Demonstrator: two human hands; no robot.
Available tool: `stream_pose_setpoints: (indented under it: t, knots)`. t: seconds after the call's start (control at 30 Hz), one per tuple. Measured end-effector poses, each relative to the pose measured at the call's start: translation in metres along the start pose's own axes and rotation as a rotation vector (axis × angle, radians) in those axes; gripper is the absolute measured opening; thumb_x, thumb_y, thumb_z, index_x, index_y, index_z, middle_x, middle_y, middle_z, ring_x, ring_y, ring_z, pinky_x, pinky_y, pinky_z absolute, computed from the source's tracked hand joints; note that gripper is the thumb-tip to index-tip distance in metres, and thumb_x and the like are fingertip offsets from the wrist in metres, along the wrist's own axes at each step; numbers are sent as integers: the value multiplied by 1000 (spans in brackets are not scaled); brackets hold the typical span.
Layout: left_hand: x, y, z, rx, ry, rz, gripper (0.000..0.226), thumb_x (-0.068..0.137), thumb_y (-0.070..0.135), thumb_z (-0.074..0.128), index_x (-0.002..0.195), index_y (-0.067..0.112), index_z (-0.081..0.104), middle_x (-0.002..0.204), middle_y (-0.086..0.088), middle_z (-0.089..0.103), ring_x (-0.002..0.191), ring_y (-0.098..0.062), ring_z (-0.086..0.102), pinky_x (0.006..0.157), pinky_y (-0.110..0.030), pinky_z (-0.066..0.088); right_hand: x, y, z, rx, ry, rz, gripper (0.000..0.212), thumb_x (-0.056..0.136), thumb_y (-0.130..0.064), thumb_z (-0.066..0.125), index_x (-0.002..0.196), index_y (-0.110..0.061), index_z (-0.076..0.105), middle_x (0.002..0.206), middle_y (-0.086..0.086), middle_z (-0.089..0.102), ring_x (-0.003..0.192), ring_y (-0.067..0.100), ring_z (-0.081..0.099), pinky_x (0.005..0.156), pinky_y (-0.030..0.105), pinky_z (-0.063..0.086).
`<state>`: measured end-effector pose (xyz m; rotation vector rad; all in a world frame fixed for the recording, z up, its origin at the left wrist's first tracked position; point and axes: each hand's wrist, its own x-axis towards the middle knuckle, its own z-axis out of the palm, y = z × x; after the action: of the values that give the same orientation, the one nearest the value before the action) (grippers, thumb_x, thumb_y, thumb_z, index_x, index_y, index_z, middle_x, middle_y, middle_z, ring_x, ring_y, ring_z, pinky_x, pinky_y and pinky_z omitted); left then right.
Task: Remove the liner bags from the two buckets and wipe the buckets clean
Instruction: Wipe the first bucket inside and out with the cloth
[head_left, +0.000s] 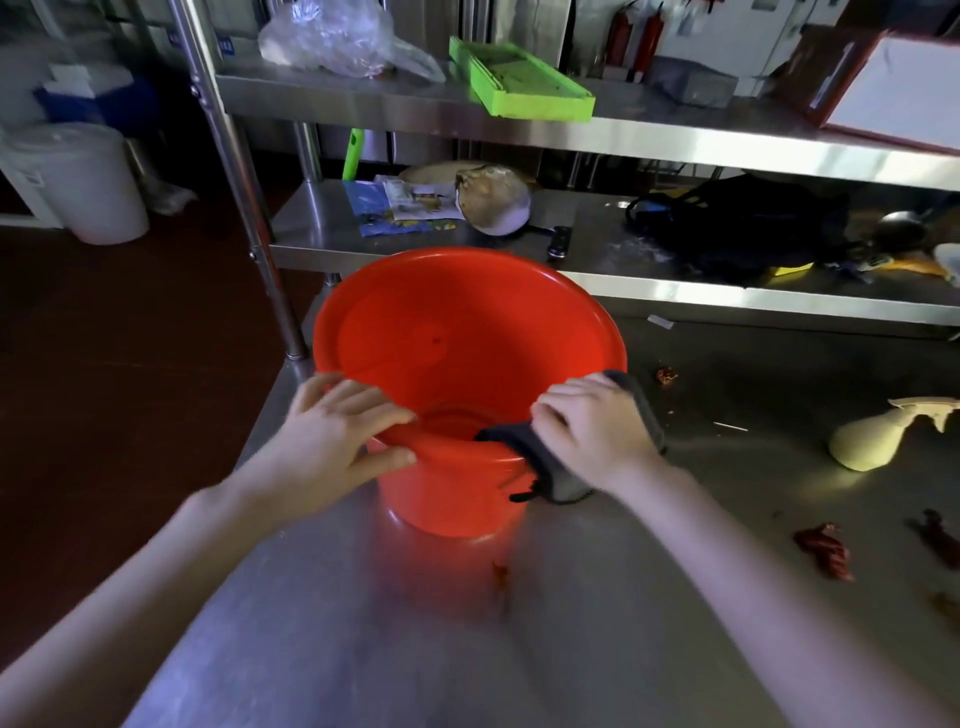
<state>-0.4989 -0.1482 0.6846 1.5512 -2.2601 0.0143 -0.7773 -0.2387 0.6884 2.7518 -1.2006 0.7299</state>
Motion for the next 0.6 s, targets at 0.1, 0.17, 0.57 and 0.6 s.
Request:
stream_pose_setpoints:
  t: [0.1,0.17,0.57,0.6]
  knots:
    - [2,-14,-9,18,-58,42,67,88,66,32,121,20,67,112,8,62,116,-16,52,116,-44,18,17,51,-10,11,-201,54,43,93,-24,36,69,-5,66,71,1,63,77,22,55,90,38,40]
    - [7,-8,-5,24,-57,75,57,88,55,40,115,13,69,103,1,63,103,-23,56,109,-44,36,23,66,-9,7,-198,121,40,97,-14,40,67,-1,64,71,8,61,79,24,53,94,38,38]
    - [4,30,1,72,-28,29,58,85,65,42,95,17,73,82,4,65,77,-22,61,73,-35,47,-5,-37,9,15,92,30,40,89,-26,41,56,-12,60,56,1,59,60,26,58,63,38,46]
    - [0,16,-5,91,-57,8,63,85,68,39,96,16,73,85,4,66,82,-23,62,79,-36,47,-3,-19,3,30,28,7,43,90,-29,38,58,-11,61,59,1,61,64,25,59,67,38,46]
